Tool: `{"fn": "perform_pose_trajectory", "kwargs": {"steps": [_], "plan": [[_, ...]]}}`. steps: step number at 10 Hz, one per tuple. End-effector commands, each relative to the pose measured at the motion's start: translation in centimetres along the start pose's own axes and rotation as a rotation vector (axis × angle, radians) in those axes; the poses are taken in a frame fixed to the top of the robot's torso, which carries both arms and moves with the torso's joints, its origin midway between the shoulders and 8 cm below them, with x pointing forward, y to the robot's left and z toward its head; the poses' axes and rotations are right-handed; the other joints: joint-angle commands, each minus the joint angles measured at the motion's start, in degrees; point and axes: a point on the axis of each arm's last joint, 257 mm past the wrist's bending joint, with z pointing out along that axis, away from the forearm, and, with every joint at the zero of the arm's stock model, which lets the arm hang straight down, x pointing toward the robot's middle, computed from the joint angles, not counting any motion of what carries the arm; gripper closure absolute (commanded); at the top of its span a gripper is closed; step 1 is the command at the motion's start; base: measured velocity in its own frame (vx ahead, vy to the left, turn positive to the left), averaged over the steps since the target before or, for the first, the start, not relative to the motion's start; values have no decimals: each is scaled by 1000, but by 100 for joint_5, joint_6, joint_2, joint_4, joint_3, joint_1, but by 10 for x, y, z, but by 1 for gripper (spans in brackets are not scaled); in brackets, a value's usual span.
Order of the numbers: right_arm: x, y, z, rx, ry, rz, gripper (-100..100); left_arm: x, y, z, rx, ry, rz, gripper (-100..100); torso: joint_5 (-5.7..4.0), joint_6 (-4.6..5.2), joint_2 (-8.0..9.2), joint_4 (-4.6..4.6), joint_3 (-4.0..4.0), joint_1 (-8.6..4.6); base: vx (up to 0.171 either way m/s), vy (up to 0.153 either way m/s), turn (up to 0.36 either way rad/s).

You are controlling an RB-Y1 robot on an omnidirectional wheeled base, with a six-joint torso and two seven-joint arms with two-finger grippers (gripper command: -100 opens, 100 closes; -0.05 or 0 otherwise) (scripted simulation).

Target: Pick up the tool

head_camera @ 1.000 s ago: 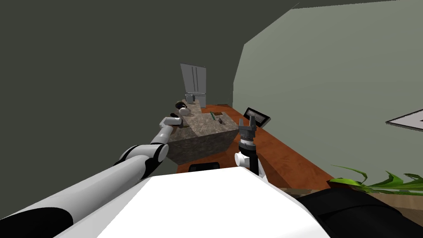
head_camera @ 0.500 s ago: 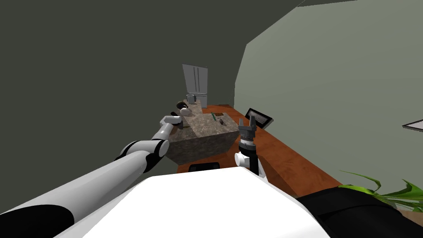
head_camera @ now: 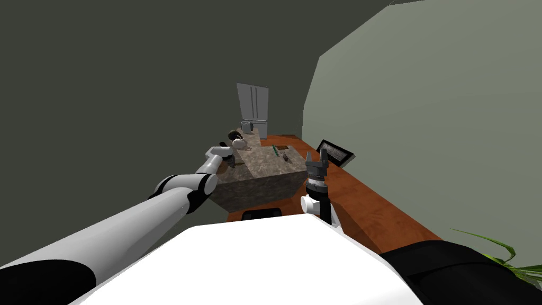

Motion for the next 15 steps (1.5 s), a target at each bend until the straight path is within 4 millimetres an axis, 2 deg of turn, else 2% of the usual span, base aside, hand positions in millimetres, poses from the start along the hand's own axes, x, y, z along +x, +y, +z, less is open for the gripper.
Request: {"fn": "perform_pose_trajectory", "kwargs": {"steps": [1, 4, 5, 6, 7, 8, 9, 10, 14, 15], "plan": [[0, 0, 0, 0, 0, 0, 0, 0, 12, -1, -65, 2, -8, -100, 0, 0, 0, 0, 0, 0, 76, 1, 66], [0, 0, 0, 0, 0, 0, 0, 3, 30, -2, -147, 10, -16, -100, 1, 0, -9, -3, -6, 5, 85, 6, 36], [0, 0, 0, 0, 0, 0, 0, 2, 25, -2, -128, 8, -15, -100, 1, 0, -10, -3, -6, 2, 39, -2, 7], [0, 0, 0, 0, 0, 0, 0, 2, 26, -2, -132, 8, -14, 0, 1, 1, 3, -1, 0, 1, 7, 0, -1], [0, 0, 0, 0, 0, 0, 0, 1, 34, 9, -129, 8, -15, -100, 1, 1, 15, 2, 8, 2, 32, 2, -3], [0, 0, 0, 0, 0, 0, 0, 0, 38, 14, -129, 8, -15, -100, 2, 1, 12, 1, 6, 3, 54, 4, -3], [0, 0, 0, 0, 0, 0, 0, -1, 36, 10, -129, 8, -15, -100, 2, 0, 6, 0, 3, 4, 24, 2, 2], [0, 0, 0, 0, 0, 0, 0, -1, 36, 10, -129, 9, -15, 100, 1, 1, 13, 2, 6, 3, 0, 0, 0], [0, 0, 0, 0, 0, 0, 0, -1, 35, 9, -128, 9, -13, 100, 3, 0, 17, -1, 7, 3, 0, 0, 0], [0, 0, 0, 0, 0, 0, 0, -1, 36, 9, -128, 9, -13, 0, 3, 0, 16, -1, 7, 2, 0, 0, 0]]}}
